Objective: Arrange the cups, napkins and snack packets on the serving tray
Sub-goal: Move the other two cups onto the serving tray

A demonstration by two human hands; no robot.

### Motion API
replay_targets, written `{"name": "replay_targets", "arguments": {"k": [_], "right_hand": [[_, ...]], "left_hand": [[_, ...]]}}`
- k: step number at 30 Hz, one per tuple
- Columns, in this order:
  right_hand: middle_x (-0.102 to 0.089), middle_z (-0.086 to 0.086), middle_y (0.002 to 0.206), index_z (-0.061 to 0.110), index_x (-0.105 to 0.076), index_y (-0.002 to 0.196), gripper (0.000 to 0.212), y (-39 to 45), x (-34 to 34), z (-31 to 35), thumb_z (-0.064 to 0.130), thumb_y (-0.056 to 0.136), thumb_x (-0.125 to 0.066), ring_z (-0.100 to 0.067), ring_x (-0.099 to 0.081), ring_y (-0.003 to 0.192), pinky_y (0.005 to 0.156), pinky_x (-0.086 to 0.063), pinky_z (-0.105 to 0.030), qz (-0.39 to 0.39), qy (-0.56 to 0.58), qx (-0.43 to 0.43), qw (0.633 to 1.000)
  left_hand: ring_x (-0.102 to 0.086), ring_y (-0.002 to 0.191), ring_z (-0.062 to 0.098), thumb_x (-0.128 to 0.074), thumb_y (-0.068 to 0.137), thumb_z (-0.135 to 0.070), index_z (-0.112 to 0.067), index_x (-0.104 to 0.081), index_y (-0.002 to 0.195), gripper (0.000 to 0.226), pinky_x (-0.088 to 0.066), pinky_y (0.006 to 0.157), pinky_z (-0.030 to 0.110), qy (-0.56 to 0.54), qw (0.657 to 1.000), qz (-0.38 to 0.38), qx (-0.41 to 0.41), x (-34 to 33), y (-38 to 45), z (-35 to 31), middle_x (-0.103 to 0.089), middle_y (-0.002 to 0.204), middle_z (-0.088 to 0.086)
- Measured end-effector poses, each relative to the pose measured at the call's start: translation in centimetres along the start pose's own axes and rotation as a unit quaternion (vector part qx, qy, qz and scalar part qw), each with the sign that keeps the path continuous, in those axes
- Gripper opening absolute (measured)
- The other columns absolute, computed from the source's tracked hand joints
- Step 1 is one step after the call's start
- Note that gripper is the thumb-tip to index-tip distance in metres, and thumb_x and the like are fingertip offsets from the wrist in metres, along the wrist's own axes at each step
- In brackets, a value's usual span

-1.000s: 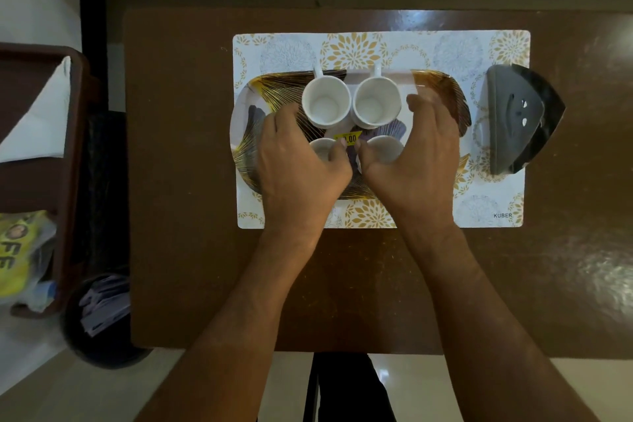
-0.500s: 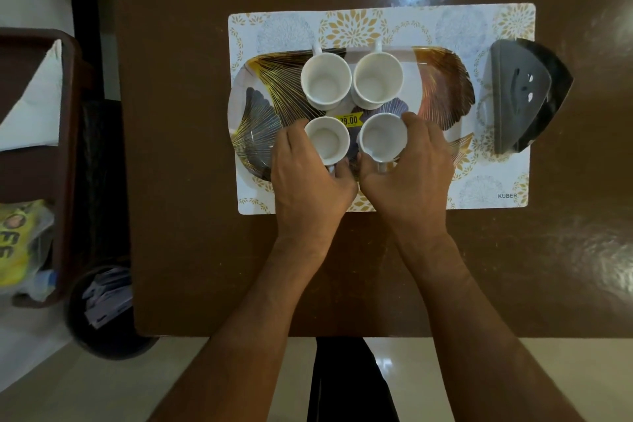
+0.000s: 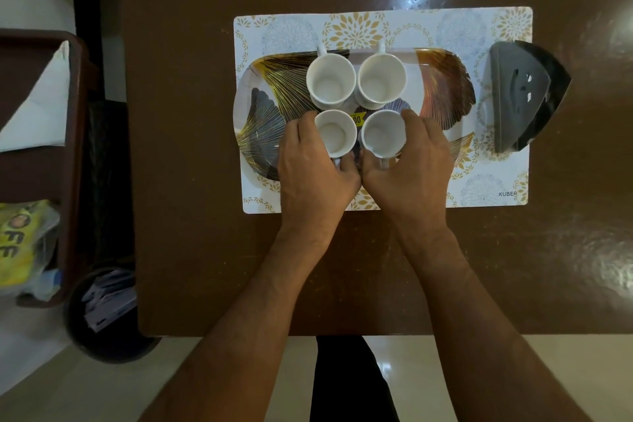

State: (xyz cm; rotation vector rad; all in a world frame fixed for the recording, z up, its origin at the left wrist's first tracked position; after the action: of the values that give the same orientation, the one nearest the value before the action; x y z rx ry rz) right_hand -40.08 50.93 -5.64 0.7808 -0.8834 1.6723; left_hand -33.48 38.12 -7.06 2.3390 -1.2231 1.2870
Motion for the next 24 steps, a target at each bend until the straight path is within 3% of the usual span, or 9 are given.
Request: {"name": "replay_targets", "arguments": {"k": [9,15,20,24], "right_hand": [[-0.063,-0.014,0.135,0.002,-0.053,0.144,0.073,-0.2,-0.2,0.1,0.036,0.083,-0.077,-0.031,-0.058,0.126,0.105,-0.048,-0.042,-0.001,-0.016,0.003,1.000],[-0.060,-0.017,0.138,0.000,-0.049,0.147,0.079,-1.3,0.2,0.7,0.042,0.084,-0.074,-0.034,-0.050,0.133,0.109,-0.033,-0.034,-0.041,-0.063,0.021,0.997],[-0.053,-0.022,0.148,-0.001,-0.048,0.147,0.074,-2.3,0.6,3.3,0.052,0.097,-0.058,-0.040,-0.044,0.140,0.115,-0.039,-0.048,-0.114,-0.126,0.068,0.983],[-0.047,-0.025,0.153,-0.001,-0.047,0.148,0.071,-3.2,-0.2,6.2,0.053,0.103,-0.053,-0.042,-0.040,0.144,0.119,-0.035,-0.050,-0.130,-0.144,0.100,0.976]], "left_hand": [[-0.059,0.125,0.020,-0.086,0.081,-0.032,-0.009,-0.055,0.139,0.069,-0.044,0.096,0.024,-0.011,1.000,0.019,-0.006,0.1,0.0,0.2,-0.060,0.132,0.007],[-0.055,0.135,0.022,-0.082,0.083,-0.043,-0.010,-0.048,0.148,0.080,-0.050,0.106,0.033,-0.015,0.999,0.028,-0.015,0.9,-0.2,0.5,-0.057,0.143,0.007],[-0.049,0.145,0.029,-0.074,0.091,-0.036,-0.005,-0.045,0.152,0.075,-0.047,0.116,0.048,0.012,0.999,0.017,-0.036,3.2,-0.7,1.3,-0.053,0.153,0.013],[-0.048,0.146,0.027,-0.064,0.092,-0.043,-0.006,-0.043,0.154,0.075,-0.043,0.119,0.044,0.054,0.997,0.003,-0.061,6.1,-0.7,3.1,-0.051,0.156,0.013]]}}
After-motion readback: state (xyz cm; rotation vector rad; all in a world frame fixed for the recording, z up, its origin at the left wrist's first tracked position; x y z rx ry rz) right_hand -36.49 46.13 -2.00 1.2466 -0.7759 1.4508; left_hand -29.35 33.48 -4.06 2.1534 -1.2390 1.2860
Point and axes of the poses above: each hand's wrist, its own y-axis towards the middle knuckle, its own x-axis out of the back of the hand, z = x × y, the point moved 5 cm from there along y, towards the middle knuckle
